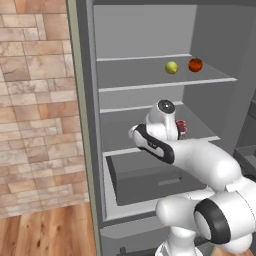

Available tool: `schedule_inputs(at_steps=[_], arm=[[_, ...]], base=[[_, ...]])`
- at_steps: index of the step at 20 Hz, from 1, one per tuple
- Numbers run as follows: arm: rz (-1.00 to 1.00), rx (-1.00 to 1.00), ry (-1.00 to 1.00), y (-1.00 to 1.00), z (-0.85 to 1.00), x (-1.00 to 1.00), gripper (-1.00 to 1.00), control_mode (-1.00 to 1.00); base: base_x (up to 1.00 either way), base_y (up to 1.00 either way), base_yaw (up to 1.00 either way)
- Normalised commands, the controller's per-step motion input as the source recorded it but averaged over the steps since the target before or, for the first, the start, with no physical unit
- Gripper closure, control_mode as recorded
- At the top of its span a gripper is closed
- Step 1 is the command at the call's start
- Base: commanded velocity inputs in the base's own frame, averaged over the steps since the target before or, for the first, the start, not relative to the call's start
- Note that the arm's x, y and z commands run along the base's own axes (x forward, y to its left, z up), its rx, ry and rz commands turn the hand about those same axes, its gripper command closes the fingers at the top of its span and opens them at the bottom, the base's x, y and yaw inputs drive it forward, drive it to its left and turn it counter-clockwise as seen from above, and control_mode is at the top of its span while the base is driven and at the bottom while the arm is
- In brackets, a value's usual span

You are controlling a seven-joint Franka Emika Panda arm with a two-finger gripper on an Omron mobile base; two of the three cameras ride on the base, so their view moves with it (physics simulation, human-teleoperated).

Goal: Gather the tomato and lemon from the fridge and place them on a tray on the dining counter. Then gather the steaks from the fridge and place them on the other tray.

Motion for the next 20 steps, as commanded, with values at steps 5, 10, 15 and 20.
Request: schedule_inputs(at_steps=[5, 10, 15, 20], arm=[[0.0, 0.0, 0.09, 0.0, -0.07, 0.23, -1.0, -1.0], [0.0, 0.0, 0.06, 0.0, -0.15, 0.14, -1.0, -1.0], [0.0, 0.0, 0.03, 0.0, -0.24, 0.07, -1.0, -1.0], [0.0, 0.0, 0.02, 0.0, -0.25, 0.04, -1.0, -1.0]], base=[[0.0, 0.0, 0.0], [0.0, 0.0, 0.0], [0.0, 0.0, 0.0], [0.0, 0.0, 0.0]])
